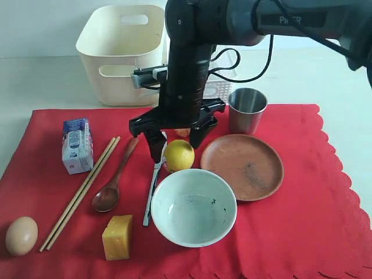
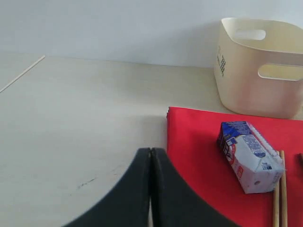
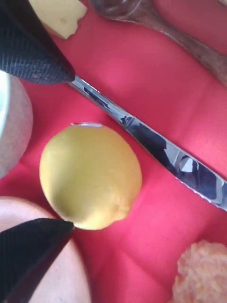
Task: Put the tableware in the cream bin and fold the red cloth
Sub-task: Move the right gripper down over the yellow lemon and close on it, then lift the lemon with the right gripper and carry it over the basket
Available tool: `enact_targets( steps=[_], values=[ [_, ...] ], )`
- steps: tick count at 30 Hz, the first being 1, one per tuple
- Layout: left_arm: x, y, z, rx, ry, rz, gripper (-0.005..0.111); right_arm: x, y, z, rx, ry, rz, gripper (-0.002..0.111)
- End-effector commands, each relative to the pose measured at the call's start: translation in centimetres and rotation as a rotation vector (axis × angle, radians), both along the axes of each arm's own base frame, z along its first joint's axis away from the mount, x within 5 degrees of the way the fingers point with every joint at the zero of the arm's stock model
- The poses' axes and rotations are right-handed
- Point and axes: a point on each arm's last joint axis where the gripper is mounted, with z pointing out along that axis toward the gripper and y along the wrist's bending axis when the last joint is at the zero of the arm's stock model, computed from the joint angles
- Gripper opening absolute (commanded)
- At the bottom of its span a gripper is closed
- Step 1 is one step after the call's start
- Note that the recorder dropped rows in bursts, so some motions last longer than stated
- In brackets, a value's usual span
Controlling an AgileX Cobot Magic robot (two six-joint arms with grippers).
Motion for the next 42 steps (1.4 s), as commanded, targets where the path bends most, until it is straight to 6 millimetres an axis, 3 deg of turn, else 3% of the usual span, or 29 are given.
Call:
enact_targets(
  steps=[1,7,12,18,20,23,28,42],
  values=[
    [0.0,0.0,0.0,0.001,-0.005,-0.003,0.000,0.2,0.0,-1.0,-0.011,-0.002,-0.020,0.075],
    [0.0,0.0,0.0,0.000,-0.005,-0.003,0.000,0.4,0.0,-2.9,-0.046,0.025,-0.029,0.075],
    [0.0,0.0,0.0,0.002,-0.005,-0.003,0.000,0.7,0.2,-3.0,-0.031,-0.006,-0.046,0.070],
    [0.0,0.0,0.0,0.002,-0.005,-0.003,0.000,0.8,0.1,-3.0,-0.038,-0.019,-0.047,0.036],
    [0.0,0.0,0.0,0.002,-0.005,-0.003,0.000,0.8,0.1,-3.0,-0.038,-0.019,-0.047,0.017],
    [0.0,0.0,0.0,0.002,-0.005,-0.003,0.000,0.8,0.1,-2.8,-0.035,-0.024,-0.047,0.000],
    [0.0,0.0,0.0,0.000,-0.005,-0.003,0.000,0.7,0.0,-1.0,-0.012,-0.059,-0.041,0.000],
    [0.0,0.0,0.0,0.000,-0.005,-0.003,0.000,0.0,-0.8,6.7,0.091,-0.238,0.014,0.000]
  ],
)
